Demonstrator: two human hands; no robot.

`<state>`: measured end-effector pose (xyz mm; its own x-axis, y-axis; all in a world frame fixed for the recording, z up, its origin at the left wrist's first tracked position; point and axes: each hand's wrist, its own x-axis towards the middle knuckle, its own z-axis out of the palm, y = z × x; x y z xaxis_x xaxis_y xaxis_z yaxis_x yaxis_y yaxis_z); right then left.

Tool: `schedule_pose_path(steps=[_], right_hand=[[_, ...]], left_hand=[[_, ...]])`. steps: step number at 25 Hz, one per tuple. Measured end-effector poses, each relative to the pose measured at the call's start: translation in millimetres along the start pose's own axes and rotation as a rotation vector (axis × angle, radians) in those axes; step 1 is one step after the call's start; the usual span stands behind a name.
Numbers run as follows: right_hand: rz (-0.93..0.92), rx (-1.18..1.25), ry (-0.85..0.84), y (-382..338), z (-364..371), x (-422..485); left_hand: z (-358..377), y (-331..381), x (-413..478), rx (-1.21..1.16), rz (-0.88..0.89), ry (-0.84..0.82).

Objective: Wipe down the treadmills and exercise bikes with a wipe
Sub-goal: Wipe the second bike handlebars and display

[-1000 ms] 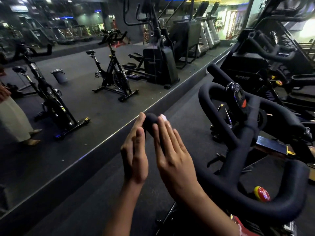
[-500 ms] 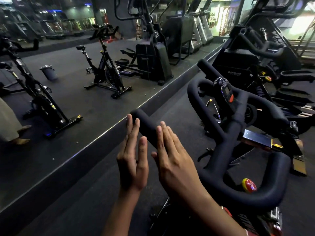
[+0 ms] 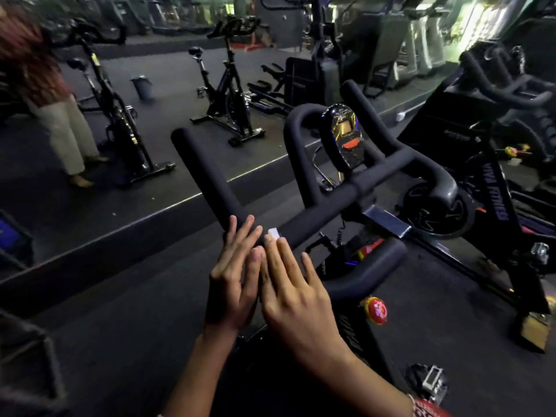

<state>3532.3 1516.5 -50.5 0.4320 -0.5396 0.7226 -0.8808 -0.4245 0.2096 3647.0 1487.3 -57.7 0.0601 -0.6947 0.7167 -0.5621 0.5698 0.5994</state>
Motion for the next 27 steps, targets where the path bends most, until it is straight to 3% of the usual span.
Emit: schedule_pose_path(steps=[5, 8, 11, 13, 15, 16, 20, 23, 25, 27], right_hand=[[-0.196, 0.220, 0.090, 83.6, -13.2, -50.7], [-0.051, 0.304, 0.134, 136.7, -10.9, -48.4], [0.204, 0.397, 0.137, 110.0, -9.7, -41.6], [0.074, 0.458, 0.115, 78.6, -8.1, -49.3], [-0.096, 0.441, 0.087, 88.7, -7.7, -50.5], [-0.094, 0.421, 0.093, 104.9, -6.8, -49.1], [0.278, 0.442, 0.141, 110.9, -8.3, -52.0], [0.100, 0.538, 0.000, 65.9, -21.3, -45.2], [0.183, 0.739, -0.053, 74.9, -31.3, -9.0], [0.273, 0.818, 0.028, 88.1, -28.6, 31.1]], left_hand=[[21.1, 37.0, -24.3, 0.060, -0.132, 0.084], [27.5, 45.3, -27.1, 0.130, -0.158, 0.101], [30.6, 49.8, -28.0, 0.183, -0.174, 0.107], [29.4, 48.5, -27.9, 0.224, -0.133, 0.097], [27.2, 45.8, -27.9, 0.260, -0.100, 0.091], [26.4, 45.3, -28.4, 0.265, -0.098, 0.091], [28.5, 45.6, -29.9, 0.274, -0.109, 0.099], [25.9, 42.0, -28.2, 0.280, -0.070, 0.100], [21.6, 40.3, -26.3, 0.296, -0.033, 0.088], [15.7, 38.0, -23.1, 0.298, -0.031, 0.095]])
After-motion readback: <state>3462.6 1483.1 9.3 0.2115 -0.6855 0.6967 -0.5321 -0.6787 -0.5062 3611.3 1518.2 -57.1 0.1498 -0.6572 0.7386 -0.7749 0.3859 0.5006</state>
